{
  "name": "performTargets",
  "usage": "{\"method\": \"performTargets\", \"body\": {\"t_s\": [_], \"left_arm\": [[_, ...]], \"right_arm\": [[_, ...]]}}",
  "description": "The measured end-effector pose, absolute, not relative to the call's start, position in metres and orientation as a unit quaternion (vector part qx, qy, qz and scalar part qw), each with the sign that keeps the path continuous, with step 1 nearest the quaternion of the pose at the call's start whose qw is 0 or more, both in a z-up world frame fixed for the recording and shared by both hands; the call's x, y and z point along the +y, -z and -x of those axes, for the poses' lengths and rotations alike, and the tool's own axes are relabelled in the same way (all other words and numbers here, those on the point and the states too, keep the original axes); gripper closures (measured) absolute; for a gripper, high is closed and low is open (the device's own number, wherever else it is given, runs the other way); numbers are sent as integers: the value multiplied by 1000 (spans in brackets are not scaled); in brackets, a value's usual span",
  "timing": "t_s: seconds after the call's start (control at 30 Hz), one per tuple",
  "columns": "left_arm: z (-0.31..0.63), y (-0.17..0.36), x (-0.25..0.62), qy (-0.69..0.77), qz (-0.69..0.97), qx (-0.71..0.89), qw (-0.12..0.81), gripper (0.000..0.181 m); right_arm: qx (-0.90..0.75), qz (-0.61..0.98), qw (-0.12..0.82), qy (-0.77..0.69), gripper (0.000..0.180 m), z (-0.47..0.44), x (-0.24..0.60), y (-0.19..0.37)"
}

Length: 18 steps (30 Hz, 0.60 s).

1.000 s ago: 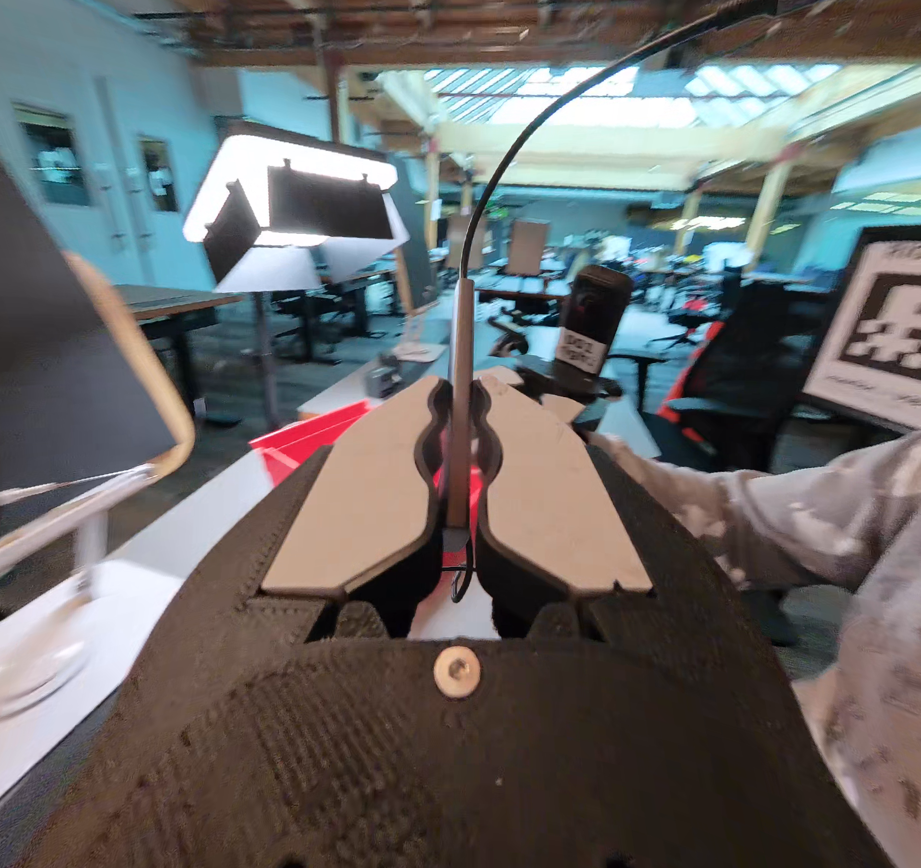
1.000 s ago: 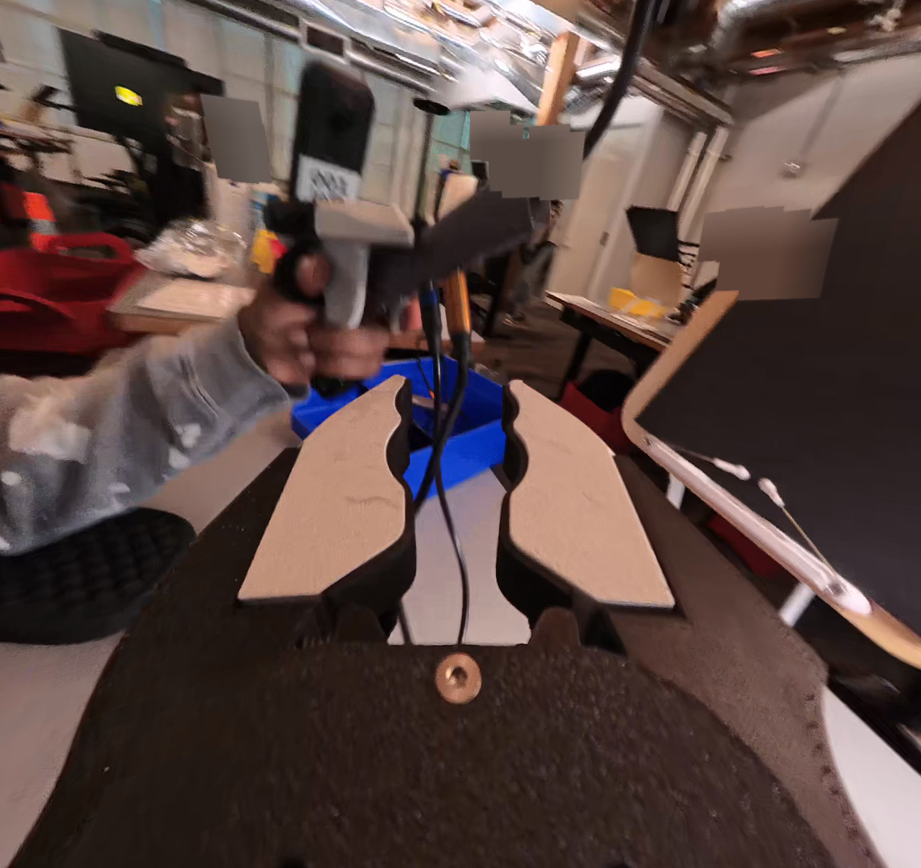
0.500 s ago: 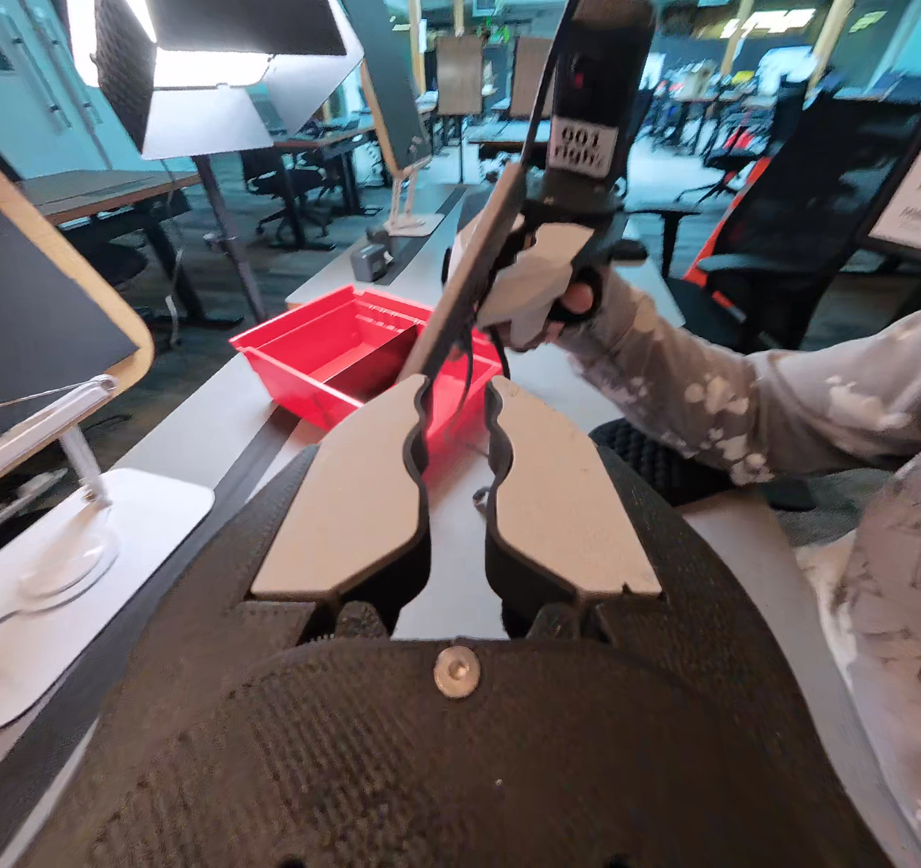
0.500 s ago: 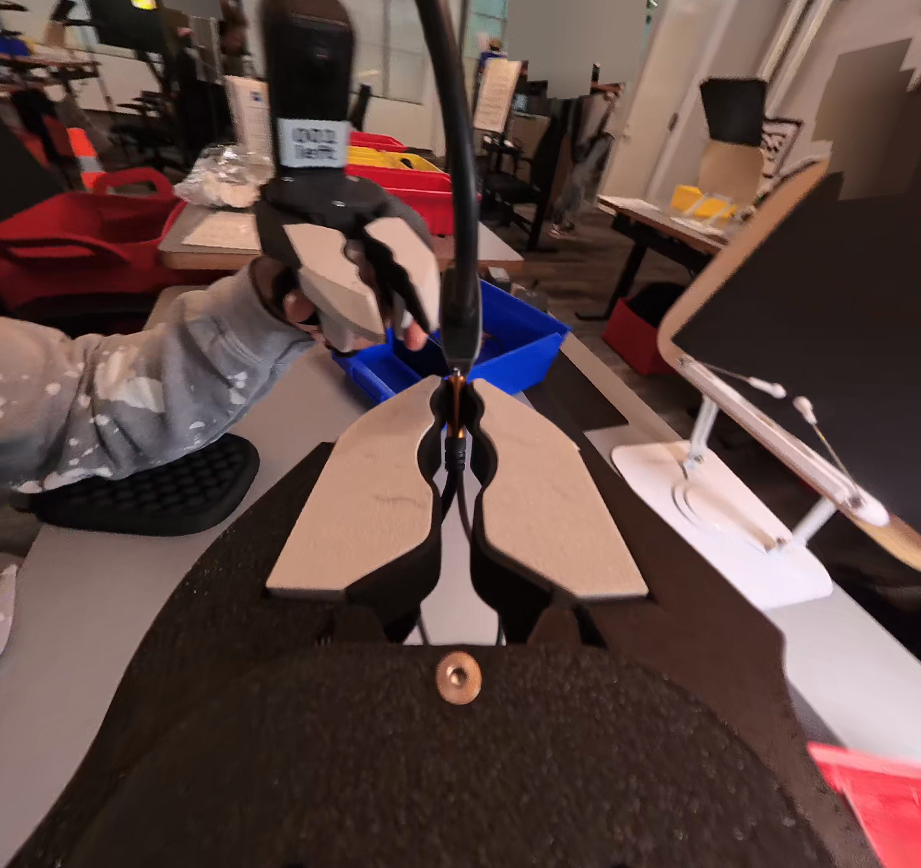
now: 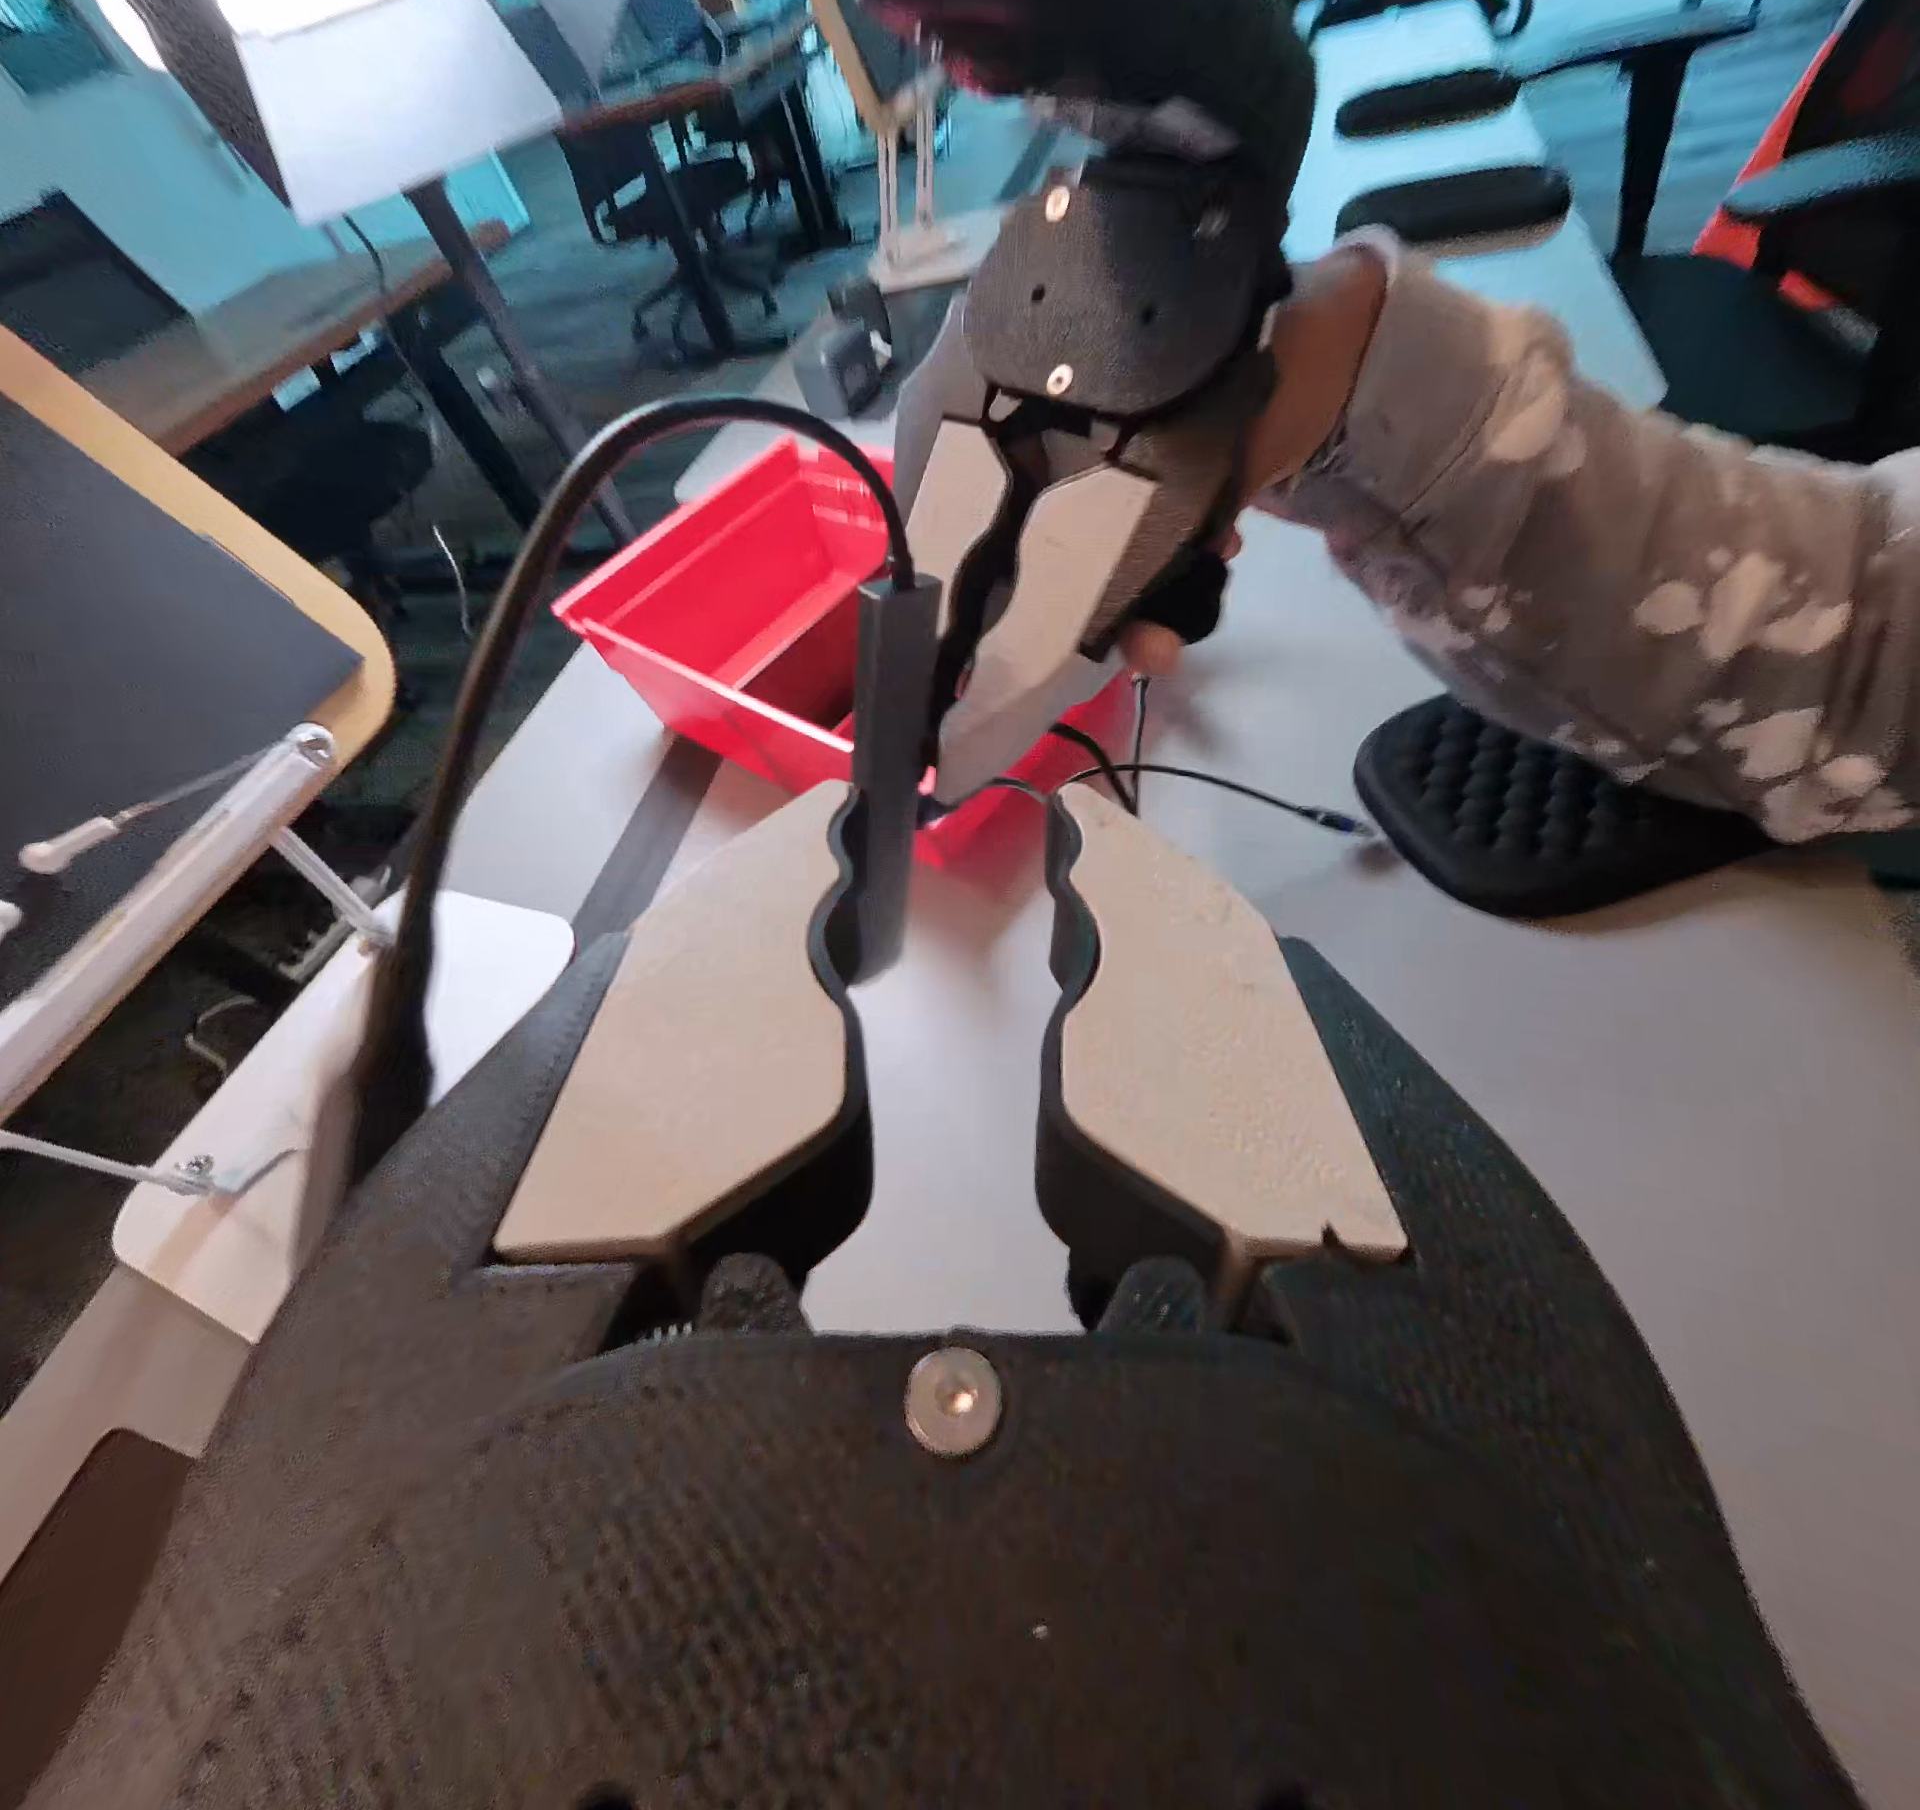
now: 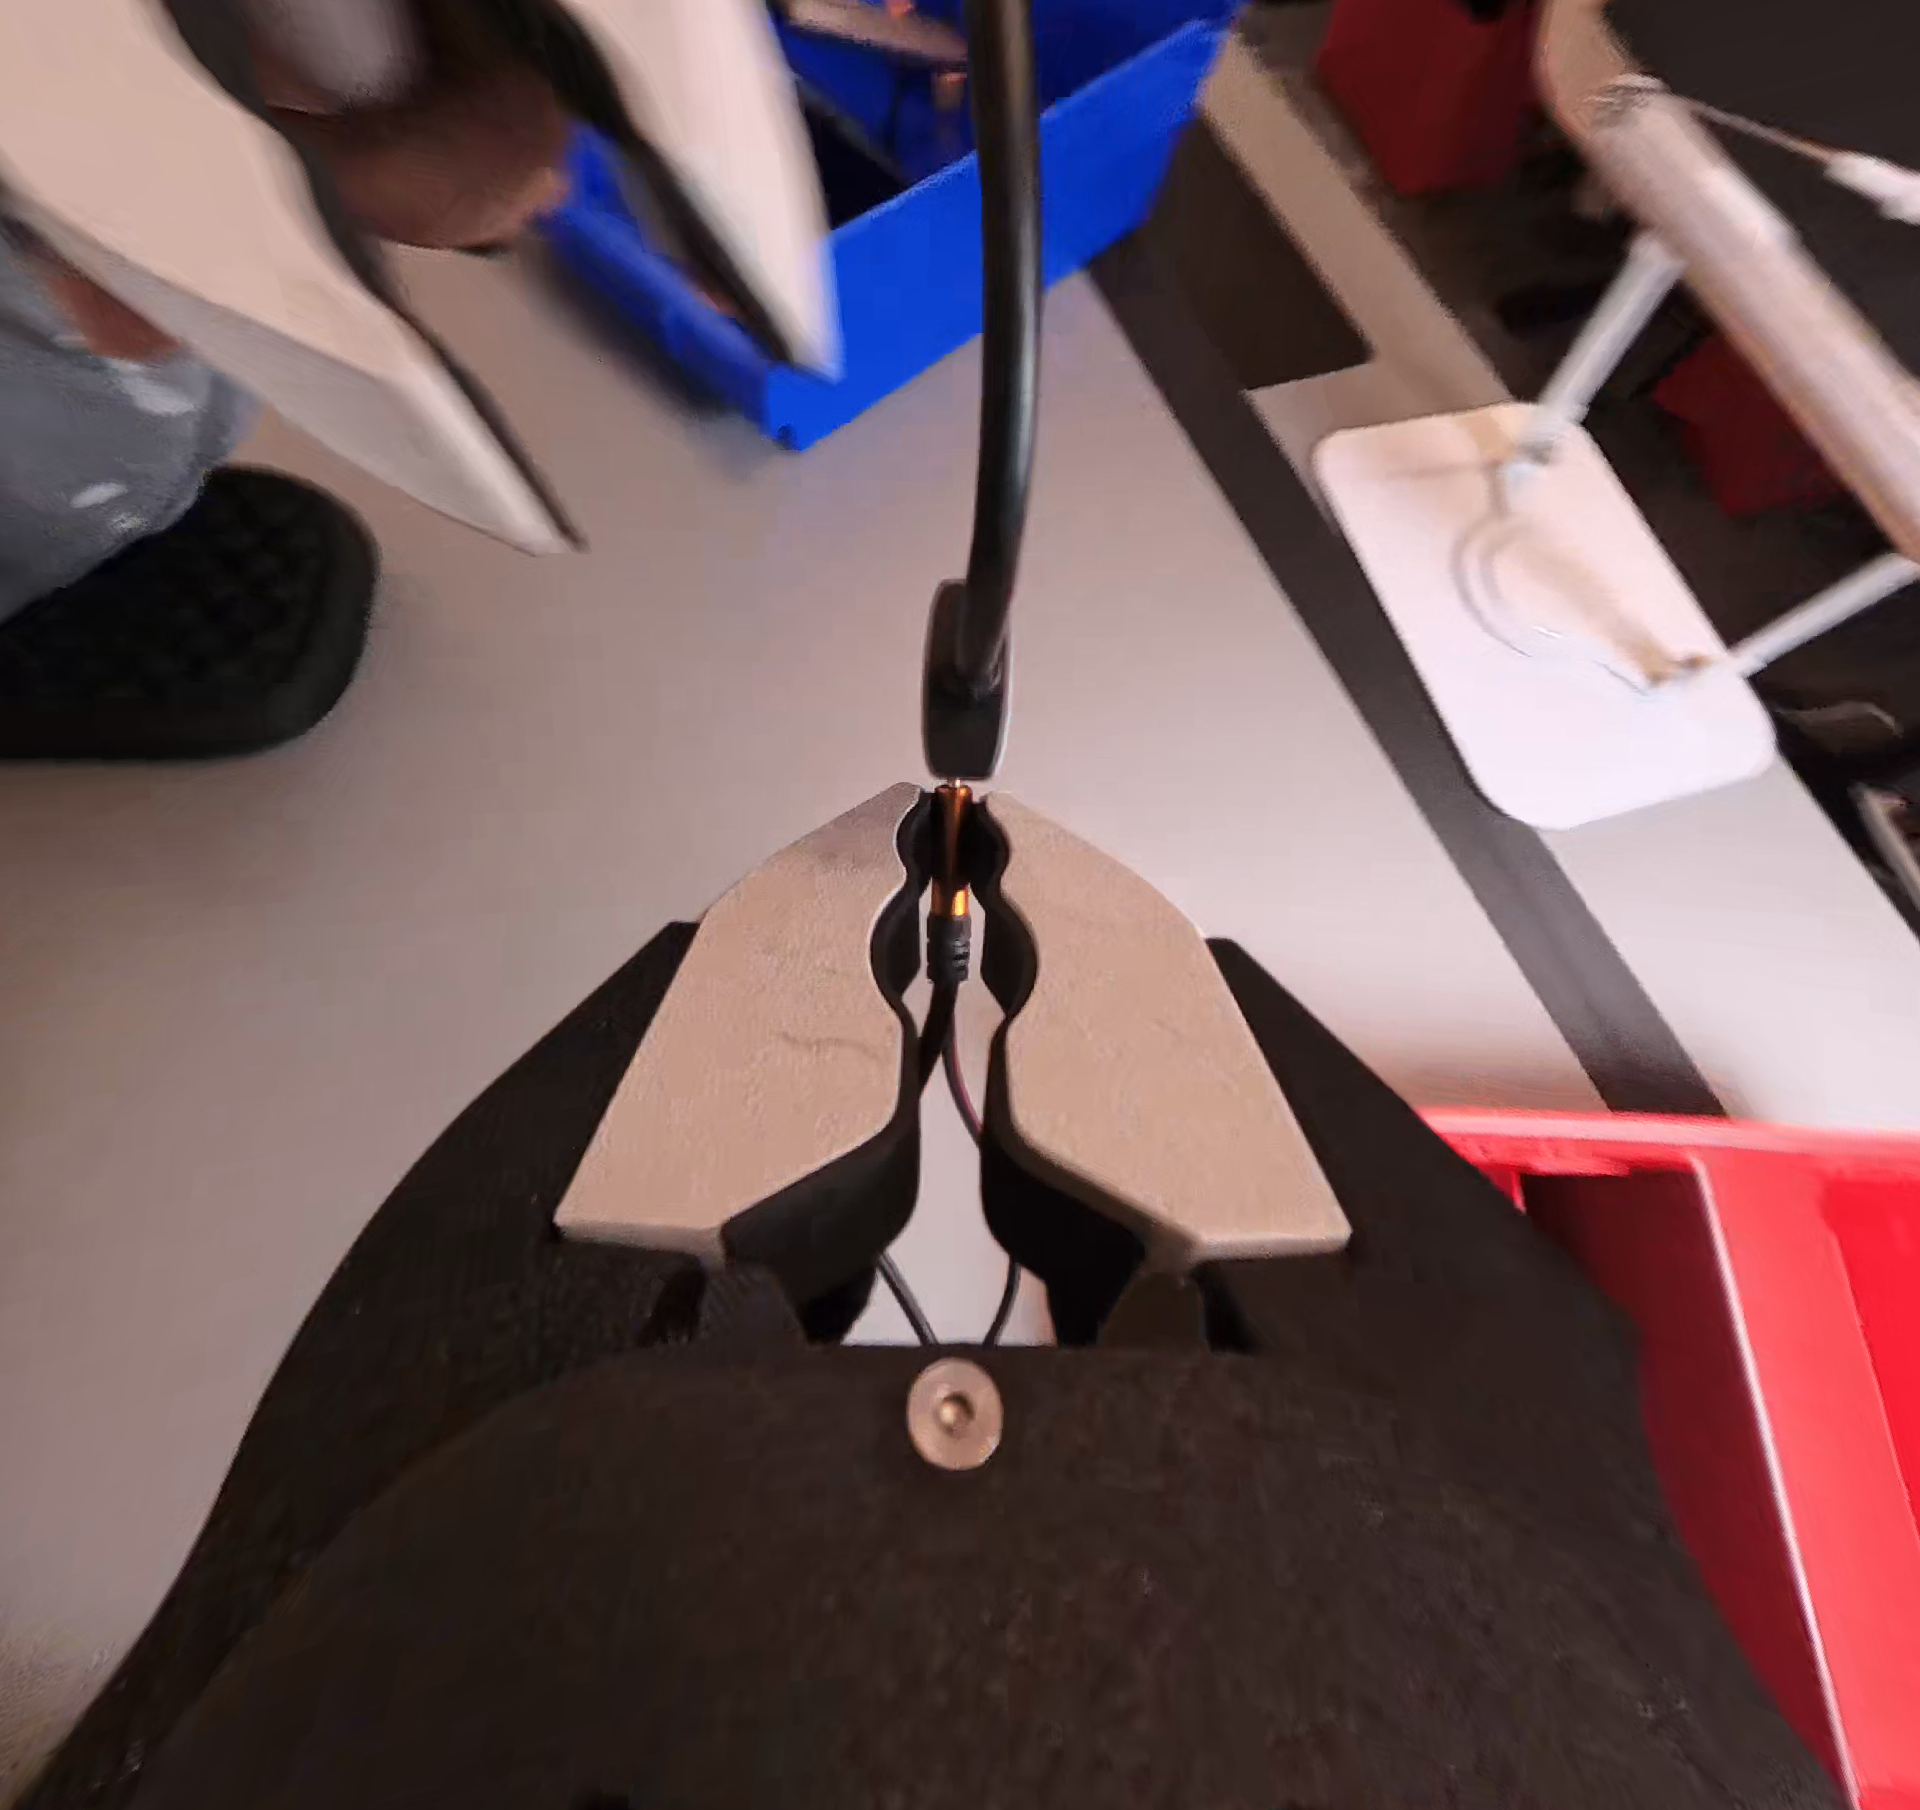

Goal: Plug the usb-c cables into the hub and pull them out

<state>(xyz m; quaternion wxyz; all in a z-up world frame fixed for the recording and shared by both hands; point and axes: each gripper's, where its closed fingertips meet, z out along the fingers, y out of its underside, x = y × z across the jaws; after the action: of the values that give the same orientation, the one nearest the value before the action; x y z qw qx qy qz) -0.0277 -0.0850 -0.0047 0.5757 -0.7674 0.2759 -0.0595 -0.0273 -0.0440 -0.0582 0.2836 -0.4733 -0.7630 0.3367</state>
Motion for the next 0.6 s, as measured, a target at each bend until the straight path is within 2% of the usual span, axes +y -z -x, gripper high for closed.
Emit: {"method": "performTargets", "body": {"t_s": [0.13, 0.23, 0.3, 0.37, 0.5, 0.6], "left_arm": [[25, 40, -74, 78, 789, 295, 533, 141], [13, 49, -81, 132, 782, 322, 517, 146], [8, 55, -85, 142, 782, 338, 504, 150], [1, 56, -90, 157, 774, 359, 498, 167], [0, 47, -86, 144, 763, 353, 522, 170], [6, 22, -84, 174, 742, 311, 568, 170]], "right_arm": [[-813, 406, 245, -336, 174, 23, -78, 71], [-841, 361, 231, -330, 174, 14, -92, 77], [-852, 344, 228, -323, 174, 10, -95, 79], [-852, 337, 230, -327, 174, 9, -95, 78], [-838, 331, 254, -351, 174, 10, -91, 66], [-791, 308, 308, -429, 173, 17, -91, 33]]}}
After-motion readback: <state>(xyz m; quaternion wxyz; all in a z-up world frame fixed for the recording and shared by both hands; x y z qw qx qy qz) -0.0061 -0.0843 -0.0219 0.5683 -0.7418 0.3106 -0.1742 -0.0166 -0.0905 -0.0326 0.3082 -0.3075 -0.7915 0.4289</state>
